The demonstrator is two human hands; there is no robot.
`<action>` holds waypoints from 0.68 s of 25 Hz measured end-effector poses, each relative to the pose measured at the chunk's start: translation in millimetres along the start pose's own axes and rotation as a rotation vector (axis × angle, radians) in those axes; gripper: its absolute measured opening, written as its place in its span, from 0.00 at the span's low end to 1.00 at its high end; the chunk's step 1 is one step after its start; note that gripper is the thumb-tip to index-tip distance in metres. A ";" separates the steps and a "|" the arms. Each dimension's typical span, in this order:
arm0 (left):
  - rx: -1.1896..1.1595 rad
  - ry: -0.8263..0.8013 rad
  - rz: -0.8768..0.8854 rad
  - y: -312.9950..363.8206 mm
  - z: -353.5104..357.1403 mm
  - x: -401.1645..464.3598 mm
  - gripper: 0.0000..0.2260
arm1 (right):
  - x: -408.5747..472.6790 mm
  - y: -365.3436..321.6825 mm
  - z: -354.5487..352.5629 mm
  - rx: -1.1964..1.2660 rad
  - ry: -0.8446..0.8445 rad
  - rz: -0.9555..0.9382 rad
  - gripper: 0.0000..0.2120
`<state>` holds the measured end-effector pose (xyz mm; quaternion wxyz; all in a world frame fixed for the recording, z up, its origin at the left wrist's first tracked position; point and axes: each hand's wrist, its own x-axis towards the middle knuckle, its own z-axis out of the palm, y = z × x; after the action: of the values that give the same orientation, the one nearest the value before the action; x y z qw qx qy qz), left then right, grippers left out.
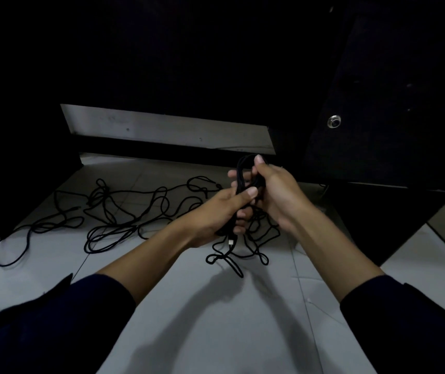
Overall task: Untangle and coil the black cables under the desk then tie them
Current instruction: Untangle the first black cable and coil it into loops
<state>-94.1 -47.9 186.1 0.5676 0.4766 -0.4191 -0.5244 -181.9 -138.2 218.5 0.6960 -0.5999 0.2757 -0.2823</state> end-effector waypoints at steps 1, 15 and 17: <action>-0.019 0.016 0.003 0.8 -0.3 -0.1 0.12 | -1.2 2.4 -1.3 0.063 -0.035 0.019 0.15; 0.069 -0.112 -0.130 -1.9 -10.2 -20.4 0.09 | -10.1 12.3 4.6 0.209 -0.193 0.048 0.11; 0.202 -0.186 -0.156 -4.1 -15.9 -25.7 0.09 | -5.5 13.5 4.5 0.326 -0.121 0.052 0.10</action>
<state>-81.9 -20.7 179.6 0.4331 0.5116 -0.4823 -0.5640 -181.6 -129.5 206.0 0.8064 -0.4878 0.1994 -0.2684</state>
